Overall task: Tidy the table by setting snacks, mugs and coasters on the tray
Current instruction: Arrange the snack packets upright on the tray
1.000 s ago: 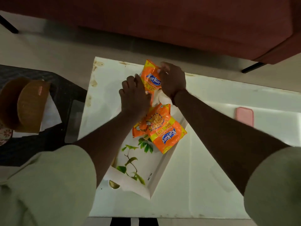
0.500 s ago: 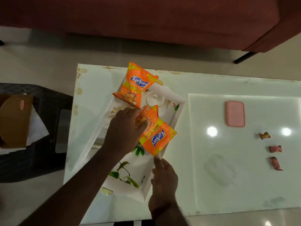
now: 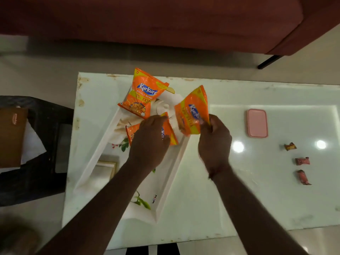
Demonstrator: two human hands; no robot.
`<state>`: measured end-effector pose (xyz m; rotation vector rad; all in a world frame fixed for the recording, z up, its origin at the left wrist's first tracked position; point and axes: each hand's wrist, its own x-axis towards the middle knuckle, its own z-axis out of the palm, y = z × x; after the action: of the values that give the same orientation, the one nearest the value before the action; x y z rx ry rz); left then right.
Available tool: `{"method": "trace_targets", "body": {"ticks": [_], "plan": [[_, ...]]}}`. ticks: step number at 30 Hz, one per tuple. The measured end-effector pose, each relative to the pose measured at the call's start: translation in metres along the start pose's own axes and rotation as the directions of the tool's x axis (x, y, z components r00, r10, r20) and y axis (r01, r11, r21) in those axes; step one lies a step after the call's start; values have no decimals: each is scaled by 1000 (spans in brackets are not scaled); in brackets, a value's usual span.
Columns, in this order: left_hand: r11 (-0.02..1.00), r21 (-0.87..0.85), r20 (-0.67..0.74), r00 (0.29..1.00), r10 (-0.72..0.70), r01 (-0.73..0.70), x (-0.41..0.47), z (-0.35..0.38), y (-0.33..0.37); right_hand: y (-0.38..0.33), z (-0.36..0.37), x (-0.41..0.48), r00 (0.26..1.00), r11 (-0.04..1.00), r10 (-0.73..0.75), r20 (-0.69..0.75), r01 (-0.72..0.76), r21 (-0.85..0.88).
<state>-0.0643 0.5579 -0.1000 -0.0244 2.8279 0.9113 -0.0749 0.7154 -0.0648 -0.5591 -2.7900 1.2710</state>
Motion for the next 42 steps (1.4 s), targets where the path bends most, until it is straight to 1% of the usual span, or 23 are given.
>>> {"method": "trace_targets", "body": {"ticks": [2, 3, 5, 9, 12, 14, 16, 19, 22, 24, 26, 27, 28, 29, 30, 31, 32, 33, 35, 36, 38, 40, 42], "plan": [[987, 162, 95, 995, -24, 9, 5, 5, 1, -1, -9, 31, 993, 992, -83, 89, 91, -88], [974, 224, 110, 993, -43, 18, 4, 9, 1, -1, -11, 46, 984, 988, -84, 157, 103, -118], [958, 285, 99, 993, -60, 29, -4, 16, 1, -3, -9, 70, 949, 984, -66, 307, 113, -140], [960, 275, 83, 994, -70, 44, -31, 27, -7, -10, 3, 95, 856, 990, -54, 514, 113, -84], [974, 223, 69, 996, -55, 39, -47, 33, -14, -11, 19, 104, 806, 988, -13, 592, 101, -116], [983, 177, 59, 997, -55, 44, -52, 33, -18, -8, 29, 109, 811, 981, 18, 585, 99, -168], [985, 170, 57, 997, -51, 41, -53, 30, -24, -2, 38, 110, 842, 961, 33, 538, 121, -248], [964, 265, 50, 997, -55, 40, -50, 16, -34, 6, 45, 105, 930, 923, 33, 365, 111, -367], [946, 320, 118, 989, -92, 50, -47, 0, -51, 8, 44, 85, 984, 940, -44, 172, 99, -327], [938, 345, 175, 980, -94, 29, -48, -9, -66, 7, 36, 60, 989, 951, -132, 63, 145, -272], [934, 357, 187, 980, -72, 1, -51, -16, -77, 8, 31, 24, 988, 973, -154, 11, 154, -174], [935, 354, 178, 983, -53, -13, -52, -18, -81, 11, 31, 3, 994, 987, -110, 13, 111, -115], [940, 340, 165, 986, -35, -23, -54, -19, -85, 14, 32, -18, 999, 998, -26, 48, 29, -60], [948, 316, 152, 988, -24, -26, -56, -19, -88, 15, 35, -38, 989, 997, 79, 124, -77, -20], [956, 291, 140, 990, -20, -22, -58, -19, -90, 15, 39, -56, 958, 984, 176, 228, -179, -8], [962, 271, 131, 991, -24, -13, -60, -18, -92, 15, 45, -71, 912, 969, 238, 334, -247, -16], [967, 254, 121, 992, -31, -1, -62, -16, -93, 15, 51, -83, 870, 959, 264, 416, -285, -14], [972, 235, 108, 994, -36, 10, -64, -13, -94, 14, 56, -90, 844, 952, 270, 463, -306, 2], [983, 180, 58, 998, -40, 29, -70, -6, -94, 9, 65, -91, 836, 937, 286, 468, -346, 46], [989, 146, 14, 999, -39, 36, -72, -3, -91, 6, 68, -87, 853, 936, 287, 436, -346, 61], [996, 65, -101, 993, -60, 67, -74, 3, -83, -2, 69, -71, 905, 959, 226, 361, -272, 83], [989, -56, -203, 968, -147, 138, -72, 7, -71, -12, 69, -50, 941, 978, 121, 316, -167, 125], [968, -166, -268, 936, -228, 188, -63, 11, -57, -24, 69, -26, 956, 991, 12, 292, -51, 126]]}}
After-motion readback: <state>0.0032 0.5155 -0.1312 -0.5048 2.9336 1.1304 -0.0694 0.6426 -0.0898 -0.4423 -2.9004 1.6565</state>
